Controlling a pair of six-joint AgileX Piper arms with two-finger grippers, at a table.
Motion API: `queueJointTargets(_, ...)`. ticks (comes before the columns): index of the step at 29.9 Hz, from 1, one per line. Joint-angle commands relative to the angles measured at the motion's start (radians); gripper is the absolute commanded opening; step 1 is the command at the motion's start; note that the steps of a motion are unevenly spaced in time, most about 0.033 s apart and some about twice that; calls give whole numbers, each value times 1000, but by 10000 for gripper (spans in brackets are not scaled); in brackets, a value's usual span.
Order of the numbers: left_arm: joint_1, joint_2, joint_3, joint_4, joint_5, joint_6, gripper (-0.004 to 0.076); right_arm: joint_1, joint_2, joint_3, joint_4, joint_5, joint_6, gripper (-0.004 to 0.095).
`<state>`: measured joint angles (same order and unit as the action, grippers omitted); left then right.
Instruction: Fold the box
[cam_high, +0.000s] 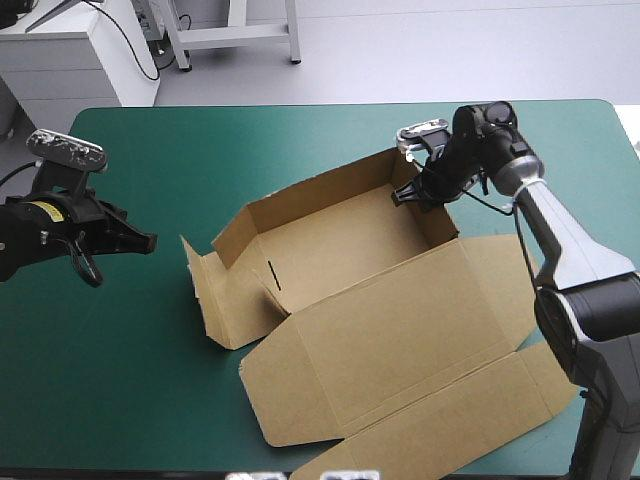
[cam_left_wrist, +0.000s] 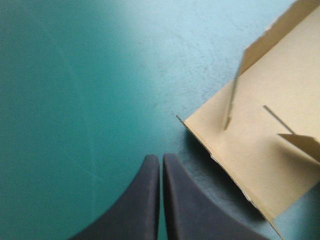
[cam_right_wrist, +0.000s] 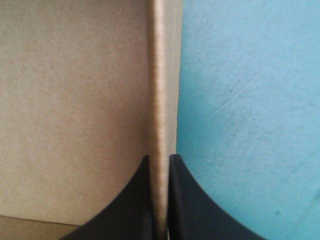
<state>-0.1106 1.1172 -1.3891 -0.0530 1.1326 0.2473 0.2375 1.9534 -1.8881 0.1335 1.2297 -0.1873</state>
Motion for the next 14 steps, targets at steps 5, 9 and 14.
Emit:
queueJointTargets(5,1,-21,47,157,-76,-100,8,-73,-260,-28,100,21,-11,-20)
queueJointTargets(9,1,-21,120,202,-125,-150,8,-105,-353,-27,101,21,-18,-20)
queueJointTargets(14,1,-19,229,210,-256,-201,8,-129,-443,-27,111,21,-18,-20)
